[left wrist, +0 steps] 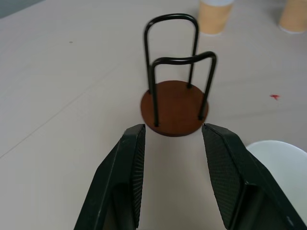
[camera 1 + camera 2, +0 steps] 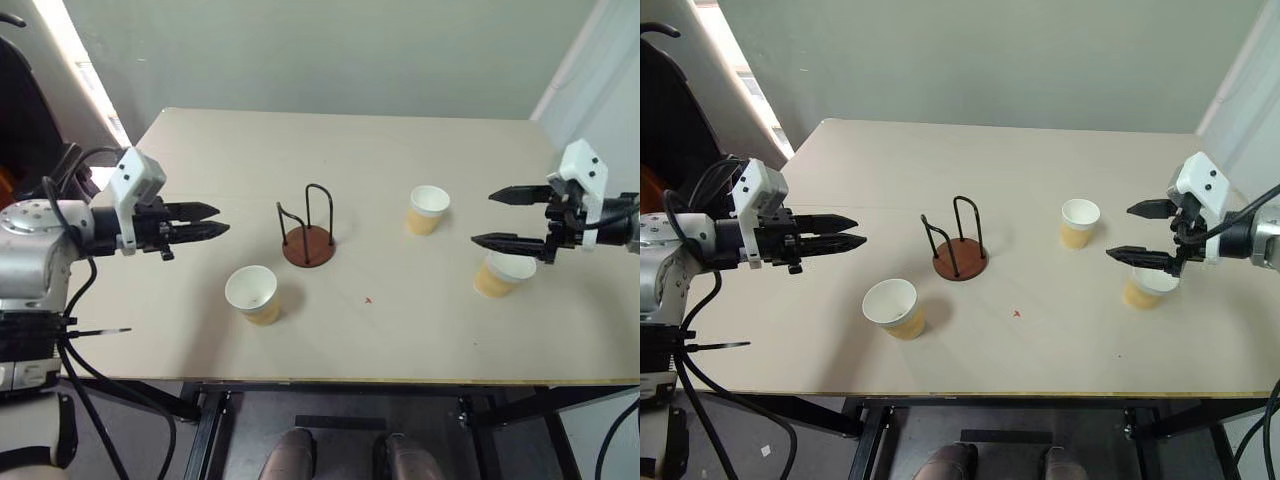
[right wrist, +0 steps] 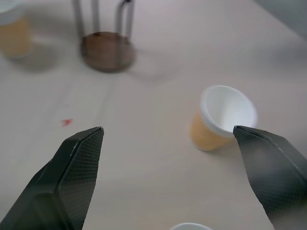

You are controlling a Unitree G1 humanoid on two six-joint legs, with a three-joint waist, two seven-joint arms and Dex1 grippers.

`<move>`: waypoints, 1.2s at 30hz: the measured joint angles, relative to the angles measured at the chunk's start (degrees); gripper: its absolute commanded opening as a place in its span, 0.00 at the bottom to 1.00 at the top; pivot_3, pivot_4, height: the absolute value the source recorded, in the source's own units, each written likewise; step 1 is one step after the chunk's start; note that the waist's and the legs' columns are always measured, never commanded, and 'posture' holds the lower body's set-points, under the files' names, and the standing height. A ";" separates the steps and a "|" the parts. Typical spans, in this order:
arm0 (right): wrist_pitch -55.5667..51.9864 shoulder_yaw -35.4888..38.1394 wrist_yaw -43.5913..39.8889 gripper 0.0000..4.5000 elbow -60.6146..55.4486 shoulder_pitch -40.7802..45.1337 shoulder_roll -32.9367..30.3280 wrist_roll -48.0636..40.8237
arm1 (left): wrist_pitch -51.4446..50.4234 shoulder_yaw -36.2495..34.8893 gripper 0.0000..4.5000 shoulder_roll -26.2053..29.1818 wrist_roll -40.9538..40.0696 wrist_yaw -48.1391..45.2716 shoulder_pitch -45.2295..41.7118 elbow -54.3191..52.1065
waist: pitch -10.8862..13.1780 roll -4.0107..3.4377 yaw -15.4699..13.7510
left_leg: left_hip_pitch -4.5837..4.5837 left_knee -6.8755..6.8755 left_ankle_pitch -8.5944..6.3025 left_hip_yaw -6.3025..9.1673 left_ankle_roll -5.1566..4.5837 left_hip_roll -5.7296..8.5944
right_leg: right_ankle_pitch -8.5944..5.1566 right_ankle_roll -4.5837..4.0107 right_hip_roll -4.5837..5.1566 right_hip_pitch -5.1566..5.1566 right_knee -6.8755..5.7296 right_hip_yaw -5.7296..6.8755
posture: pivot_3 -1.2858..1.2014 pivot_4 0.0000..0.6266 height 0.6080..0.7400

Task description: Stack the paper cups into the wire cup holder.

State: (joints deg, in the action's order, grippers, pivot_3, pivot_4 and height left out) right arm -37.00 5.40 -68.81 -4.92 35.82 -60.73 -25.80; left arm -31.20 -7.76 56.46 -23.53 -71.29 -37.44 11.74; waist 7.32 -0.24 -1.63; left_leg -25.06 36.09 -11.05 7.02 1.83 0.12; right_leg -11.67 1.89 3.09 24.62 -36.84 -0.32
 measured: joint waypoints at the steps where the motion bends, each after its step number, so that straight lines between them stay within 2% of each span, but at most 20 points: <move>1: -0.05 -0.02 -0.52 1.00 -0.22 0.00 0.00 -0.24 | 0.00 0.06 0.44 0.00 0.01 -0.19 -0.05 0.00 | 0.00 0.00 0.01 | 0.00 0.00 0.00 0.00 0.00 0.00 | 0.00 0.00 0.00 0.00 0.00 0.00 | 0.52 0.24 1.00; 6: -2.56 -0.01 -2.00 1.00 -3.46 0.27 0.49 -4.31 | 0.11 1.10 0.44 -0.23 0.09 -1.43 -0.21 0.00 | 0.00 0.00 0.02 | 0.01 0.00 0.01 0.00 -0.03 -0.01 | -0.02 0.02 0.00 -0.01 0.00 0.00 | 0.52 0.24 1.00; 10: -4.26 -0.02 -0.66 1.00 -6.19 0.30 1.74 -5.67 | 2.52 2.78 0.44 -2.90 1.56 -0.49 -1.28 2.26 | 0.00 0.00 -0.02 | 0.01 0.07 0.05 0.03 -0.11 0.00 | -0.01 0.02 0.02 -0.06 -0.02 0.01 | 0.52 0.24 1.00; 17: -8.87 0.14 3.95 1.00 -12.50 0.02 4.73 -9.93 | 8.52 7.12 0.44 -10.70 7.65 4.98 -9.65 13.95 | 0.00 0.01 -0.11 | 0.03 0.15 0.08 0.03 -0.17 0.02 | 0.05 0.11 0.04 -0.13 -0.05 0.02 | 0.52 0.24 1.00; 21: -12.54 0.35 7.95 1.00 -17.09 0.05 6.62 -13.25 | 11.54 8.98 0.44 -15.28 10.40 6.70 -13.05 21.32 | 0.00 0.01 -0.12 | 0.01 0.16 0.08 0.04 -0.18 0.03 | 0.33 0.59 0.03 -0.15 0.00 0.04 | 0.52 0.24 1.00; 34: -18.92 3.75 16.17 1.00 -24.63 -2.58 5.57 -18.98 | 19.91 11.09 0.44 -24.71 16.66 11.90 -22.97 41.23 | 0.00 0.01 -0.39 | -0.17 0.57 0.07 0.01 -0.18 0.08 | 0.34 0.87 0.03 -0.20 0.05 0.02 | 0.52 0.24 1.00; 36: -19.57 4.08 16.93 1.00 -25.34 -3.32 5.41 -19.62 | 20.55 11.09 0.36 -25.48 16.86 11.70 -23.66 42.59 | 0.00 0.01 -0.43 | -0.18 0.60 0.07 -0.01 -0.18 0.09 | 0.33 0.91 0.02 -0.20 0.05 0.01 | 0.52 0.24 1.00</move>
State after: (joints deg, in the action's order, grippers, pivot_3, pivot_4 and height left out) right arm -56.56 9.48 -51.88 -30.26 32.51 -55.32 -45.42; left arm -10.65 3.33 30.98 -6.67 -59.59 -61.09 54.33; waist 7.32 -0.23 -2.06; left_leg -25.24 36.69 -10.98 7.00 1.65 0.21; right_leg -11.34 2.80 3.12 24.43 -36.79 -0.31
